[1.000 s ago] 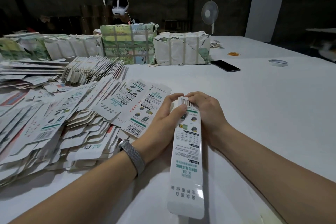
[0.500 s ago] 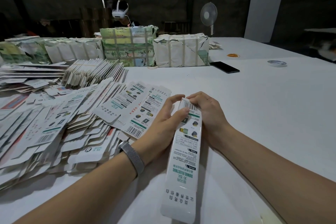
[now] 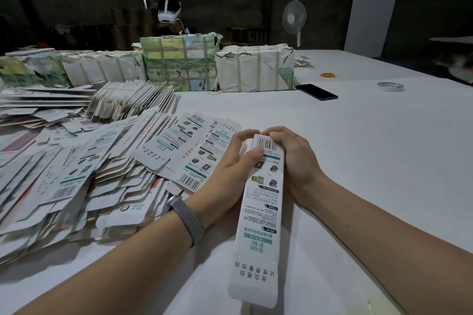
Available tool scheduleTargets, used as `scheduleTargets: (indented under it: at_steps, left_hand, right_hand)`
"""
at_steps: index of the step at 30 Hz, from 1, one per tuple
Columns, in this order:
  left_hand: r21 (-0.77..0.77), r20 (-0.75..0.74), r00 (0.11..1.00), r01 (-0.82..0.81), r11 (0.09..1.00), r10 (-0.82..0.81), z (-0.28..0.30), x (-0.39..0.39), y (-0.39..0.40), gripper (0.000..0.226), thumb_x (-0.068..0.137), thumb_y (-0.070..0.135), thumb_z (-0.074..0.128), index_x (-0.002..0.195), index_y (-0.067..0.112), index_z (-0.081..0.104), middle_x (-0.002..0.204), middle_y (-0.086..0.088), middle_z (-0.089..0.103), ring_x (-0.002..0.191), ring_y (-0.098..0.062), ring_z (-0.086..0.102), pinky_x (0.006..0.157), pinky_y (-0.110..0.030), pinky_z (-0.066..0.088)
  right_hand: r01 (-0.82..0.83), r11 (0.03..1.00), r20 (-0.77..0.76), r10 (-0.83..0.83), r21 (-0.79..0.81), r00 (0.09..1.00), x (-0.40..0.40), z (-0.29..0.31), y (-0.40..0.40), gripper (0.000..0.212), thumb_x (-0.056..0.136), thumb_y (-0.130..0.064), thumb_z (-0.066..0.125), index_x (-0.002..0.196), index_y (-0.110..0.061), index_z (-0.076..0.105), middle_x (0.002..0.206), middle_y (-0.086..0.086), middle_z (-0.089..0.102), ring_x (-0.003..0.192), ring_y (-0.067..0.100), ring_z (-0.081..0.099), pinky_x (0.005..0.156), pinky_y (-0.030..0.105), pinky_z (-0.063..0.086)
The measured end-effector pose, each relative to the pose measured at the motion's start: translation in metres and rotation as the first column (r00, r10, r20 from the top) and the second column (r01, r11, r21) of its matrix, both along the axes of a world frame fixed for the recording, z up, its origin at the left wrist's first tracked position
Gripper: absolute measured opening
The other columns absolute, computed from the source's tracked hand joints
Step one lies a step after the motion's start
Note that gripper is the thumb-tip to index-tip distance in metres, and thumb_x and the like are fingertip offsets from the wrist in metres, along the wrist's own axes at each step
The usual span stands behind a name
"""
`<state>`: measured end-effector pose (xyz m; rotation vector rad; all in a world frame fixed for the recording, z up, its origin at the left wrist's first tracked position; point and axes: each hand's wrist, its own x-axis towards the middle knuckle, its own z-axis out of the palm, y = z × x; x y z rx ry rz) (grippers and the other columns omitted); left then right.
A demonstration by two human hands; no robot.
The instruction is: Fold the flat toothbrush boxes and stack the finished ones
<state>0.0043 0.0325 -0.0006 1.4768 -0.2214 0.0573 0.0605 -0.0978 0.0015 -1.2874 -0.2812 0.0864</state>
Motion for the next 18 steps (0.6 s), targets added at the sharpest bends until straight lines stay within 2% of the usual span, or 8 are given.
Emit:
scheduleTargets:
  at_steps: [3, 8, 10, 13, 18]
  left_hand:
    - [-0.072, -0.009, 1.000, -0.023, 0.997, 0.022, -0.0007, 0.0022, 0.0006, 0.019, 0.106, 0.021, 0.047, 0.121, 0.032, 0.047, 0.080, -0.004, 0.074, 0.062, -0.015, 0.068, 0.054, -0.025, 0.055]
    - [-0.139, 0.011, 0.998, -0.055, 0.989, 0.057, -0.0022, 0.0036, 0.0009, 0.019, 0.107, 0.020, 0.045, 0.124, 0.027, 0.044, 0.078, -0.005, 0.074, 0.060, -0.016, 0.067, 0.052, -0.025, 0.053]
    - [-0.150, 0.007, 0.998, -0.061, 0.987, 0.063, -0.0022, 0.0030, 0.0011, 0.021, 0.107, 0.021, 0.046, 0.127, 0.026, 0.043, 0.080, -0.007, 0.074, 0.061, -0.018, 0.067, 0.054, -0.027, 0.055]
    - [-0.147, -0.006, 0.998, -0.068, 0.987, 0.068, -0.0012, 0.0026, 0.0014, 0.022, 0.107, 0.022, 0.046, 0.128, 0.026, 0.041, 0.083, -0.011, 0.073, 0.064, -0.020, 0.067, 0.058, -0.030, 0.056]
    - [-0.150, -0.022, 0.998, -0.070, 0.986, 0.067, -0.0015, 0.0029, 0.0007, 0.021, 0.106, 0.024, 0.047, 0.126, 0.028, 0.043, 0.083, -0.009, 0.074, 0.066, -0.021, 0.068, 0.058, -0.030, 0.056]
  right_hand:
    - [-0.014, 1.000, -0.002, 0.014, 0.000, 1.000, -0.0011, -0.0001, 0.0013, 0.015, 0.078, -0.030, 0.055, 0.078, -0.031, 0.070, 0.078, 0.008, 0.068, 0.071, 0.024, 0.066, 0.071, 0.041, 0.051]
    - [-0.043, 0.999, 0.026, 0.043, 0.016, 0.999, -0.0016, -0.0016, 0.0026, 0.022, 0.076, -0.024, 0.066, 0.096, -0.032, 0.063, 0.092, 0.013, 0.062, 0.074, 0.030, 0.065, 0.072, 0.047, 0.052]
    - [-0.038, 0.999, 0.033, 0.038, 0.005, 0.999, -0.0012, -0.0026, 0.0027, 0.019, 0.080, -0.025, 0.070, 0.096, -0.033, 0.062, 0.089, 0.009, 0.064, 0.071, 0.026, 0.066, 0.068, 0.043, 0.054]
    - [-0.023, 1.000, 0.051, 0.023, 0.003, 0.998, -0.0001, -0.0041, 0.0022, 0.010, 0.094, -0.016, 0.066, 0.095, -0.022, 0.059, 0.082, 0.006, 0.068, 0.066, 0.024, 0.068, 0.062, 0.038, 0.056]
    - [0.000, 1.000, 0.048, -0.001, 0.027, 0.999, -0.0001, -0.0035, 0.0020, 0.009, 0.095, -0.011, 0.064, 0.091, -0.016, 0.059, 0.075, 0.004, 0.068, 0.065, 0.025, 0.067, 0.063, 0.038, 0.056]
